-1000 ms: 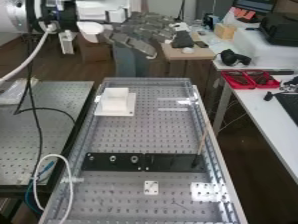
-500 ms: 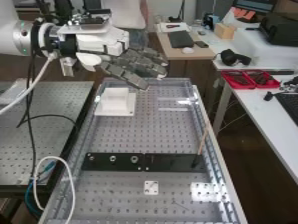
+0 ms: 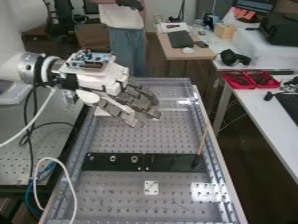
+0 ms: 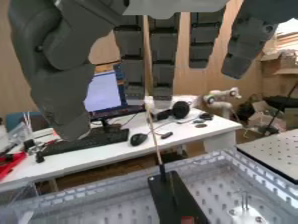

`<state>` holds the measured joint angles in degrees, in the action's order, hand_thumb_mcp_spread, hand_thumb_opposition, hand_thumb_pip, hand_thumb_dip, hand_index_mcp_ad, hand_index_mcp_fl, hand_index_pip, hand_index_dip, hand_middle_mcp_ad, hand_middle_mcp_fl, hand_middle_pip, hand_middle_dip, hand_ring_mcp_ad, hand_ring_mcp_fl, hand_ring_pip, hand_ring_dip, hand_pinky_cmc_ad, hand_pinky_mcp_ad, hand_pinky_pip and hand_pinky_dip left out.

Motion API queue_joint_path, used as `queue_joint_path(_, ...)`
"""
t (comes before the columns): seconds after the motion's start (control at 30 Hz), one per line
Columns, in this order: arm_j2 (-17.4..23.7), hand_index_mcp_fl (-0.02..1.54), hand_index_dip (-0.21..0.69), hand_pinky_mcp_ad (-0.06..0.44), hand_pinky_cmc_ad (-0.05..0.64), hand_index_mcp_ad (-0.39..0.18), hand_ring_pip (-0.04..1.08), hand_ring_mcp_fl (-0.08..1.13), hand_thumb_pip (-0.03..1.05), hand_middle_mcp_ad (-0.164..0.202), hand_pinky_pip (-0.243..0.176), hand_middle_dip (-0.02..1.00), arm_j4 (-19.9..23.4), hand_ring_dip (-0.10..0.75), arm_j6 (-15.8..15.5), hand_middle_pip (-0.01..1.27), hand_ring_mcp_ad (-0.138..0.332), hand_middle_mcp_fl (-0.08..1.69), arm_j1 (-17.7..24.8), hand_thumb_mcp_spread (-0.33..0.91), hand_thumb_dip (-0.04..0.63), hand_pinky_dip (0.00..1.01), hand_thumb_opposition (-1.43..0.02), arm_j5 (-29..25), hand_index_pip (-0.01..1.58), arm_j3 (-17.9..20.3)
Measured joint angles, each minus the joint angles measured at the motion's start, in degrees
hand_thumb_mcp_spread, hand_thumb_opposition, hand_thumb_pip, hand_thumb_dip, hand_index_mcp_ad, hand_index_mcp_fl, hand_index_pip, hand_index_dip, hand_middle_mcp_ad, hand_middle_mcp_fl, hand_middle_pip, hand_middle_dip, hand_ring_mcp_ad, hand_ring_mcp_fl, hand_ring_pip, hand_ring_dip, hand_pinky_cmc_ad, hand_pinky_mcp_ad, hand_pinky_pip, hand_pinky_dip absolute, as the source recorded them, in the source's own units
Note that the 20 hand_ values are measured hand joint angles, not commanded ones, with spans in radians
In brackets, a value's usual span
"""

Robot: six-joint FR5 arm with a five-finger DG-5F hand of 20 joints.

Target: Grab the bearing and place it in the white container

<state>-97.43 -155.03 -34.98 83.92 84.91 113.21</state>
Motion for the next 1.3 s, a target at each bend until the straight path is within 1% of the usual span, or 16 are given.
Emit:
queue_joint_path(0.1, -2.0, 0.4, 0.201, 0.328, 0.41, 0.003, 0.1, 0.09, 0.6, 0.091, -0.059, 0.61, 0.3, 0.192, 0.6, 0.13, 0.188, 0.43, -1.0, 0.4, 0.253, 0.24, -0.77, 1.3, 0.58, -0.1)
queue_joint_path(0.23, -3.8, 0.39, 0.201, 0.328, 0.41, 0.0, 0.11, 0.1, 0.62, 0.091, -0.059, 0.62, 0.7, 0.216, 0.4, 0.13, 0.182, 0.43, -2.1, 0.4, 0.269, 0.24, -0.78, 2.9, 0.77, -0.5)
queue_joint_path(0.27, -4.5, 0.36, 0.201, 0.328, 0.41, 0.0, 0.11, 0.09, 0.62, 0.091, -0.059, 0.63, 0.8, 0.216, 0.3, 0.13, 0.18, 0.43, -2.6, 0.4, 0.269, 0.24, -0.79, 3.5, 0.81, -0.8)
queue_joint_path(0.33, -5.4, 0.34, 0.201, 0.328, 0.41, 0.0, 0.11, 0.1, 0.62, 0.091, -0.059, 0.63, 1.2, 0.218, 0.2, 0.13, 0.183, 0.43, -3.2, 0.4, 0.269, 0.24, -0.79, 4.4, 0.87, -1.0)
queue_joint_path(0.4, -6.1, 0.34, 0.202, 0.328, 0.41, 0.0, 0.11, 0.13, 0.62, 0.091, -0.059, 0.63, 1.9, 0.222, -0.2, 0.14, 0.178, 0.43, -3.8, 0.4, 0.271, 0.24, -0.79, 5.4, 0.89, -1.2)
queue_joint_path(0.5, -7.4, 0.29, 0.192, 0.326, 0.41, -0.002, 0.1, 0.15, 0.63, 0.093, -0.059, 0.63, 2.9, 0.26, -1.0, 0.16, 0.18, 0.44, -4.9, 0.4, 0.286, 0.24, -0.79, 7.4, 0.93, -1.6)
queue_joint_path(0.57, -8.1, 0.27, 0.185, 0.326, 0.41, -0.002, 0.1, 0.16, 0.63, 0.089, -0.061, 0.63, 3.0, 0.26, -1.0, 0.18, 0.18, 0.43, -5.6, 0.4, 0.288, 0.24, -0.79, 8.3, 0.93, -1.9)
queue_joint_path(0.67, -9.0, 0.27, 0.157, 0.325, 0.41, -0.003, 0.1, 0.18, 0.63, 0.091, -0.059, 0.63, 3.1, 0.291, -1.2, 0.21, 0.182, 0.44, -6.7, 0.4, 0.29, 0.23, -0.8, 9.7, 0.91, -2.3)
queue_joint_path(0.8, -9.7, 0.25, 0.154, 0.325, 0.407, -0.003, 0.11, 0.2, 0.63, 0.093, -0.044, 0.63, 3.2, 0.302, -1.8, 0.23, 0.178, 0.47, -7.8, 0.45, 0.29, 0.23, -0.8, 11.3, 0.89, -2.5)
queue_joint_path(0.83, -9.9, 0.26, 0.154, 0.328, 0.407, -0.003, 0.1, 0.2, 0.63, 0.093, -0.044, 0.63, 3.3, 0.302, -2.0, 0.23, 0.164, 0.5, -8.1, 0.45, 0.29, 0.21, -0.8, 11.8, 0.88, -2.5)
queue_joint_path(1.0, -10.8, 0.26, 0.148, 0.325, 0.405, -0.003, 0.1, 0.21, 0.63, 0.093, -0.042, 0.63, 4.7, 0.309, -3.6, 0.26, 0.168, 0.51, -9.9, 0.45, 0.29, 0.2, -0.8, 14.8, 0.89, -2.3)
queue_joint_path(1.1, -11.2, 0.29, 0.138, 0.323, 0.405, -0.009, 0.1, 0.23, 0.63, 0.093, -0.045, 0.63, 5.7, 0.342, -4.1, 0.31, 0.159, 0.55, -10.7, 0.45, 0.29, 0.19, -0.82, 16.5, 0.89, -2.1)
queue_joint_path(1.17, -11.5, 0.29, 0.133, 0.323, 0.405, -0.012, 0.11, 0.23, 0.63, 0.082, -0.045, 0.63, 6.4, 0.354, -4.4, 0.33, 0.145, 0.58, -11.1, 0.45, 0.29, 0.19, -0.82, 17.5, 0.89, -2.0)
queue_joint_path(1.2, -11.6, 0.3, 0.131, 0.318, 0.4, -0.012, 0.11, 0.23, 0.63, 0.08, -0.045, 0.63, 6.8, 0.356, -4.7, 0.35, 0.148, 0.59, -11.3, 0.45, 0.29, 0.19, -0.82, 18.0, 0.88, -1.9)
queue_joint_path(1.27, -12.0, 0.34, 0.127, 0.316, 0.396, -0.009, 0.1, 0.24, 0.63, 0.084, -0.045, 0.63, 7.5, 0.358, -5.6, 0.36, 0.138, 0.63, -11.6, 0.46, 0.29, 0.19, -0.82, 18.8, 0.92, -1.8)
queue_joint_path(1.3, -12.3, 0.36, 0.12, 0.319, 0.394, -0.021, 0.11, 0.24, 0.63, 0.084, -0.045, 0.63, 8.1, 0.384, -6.1, 0.36, 0.133, 0.63, -11.7, 0.46, 0.29, 0.18, -0.82, 19.3, 0.93, -1.7)
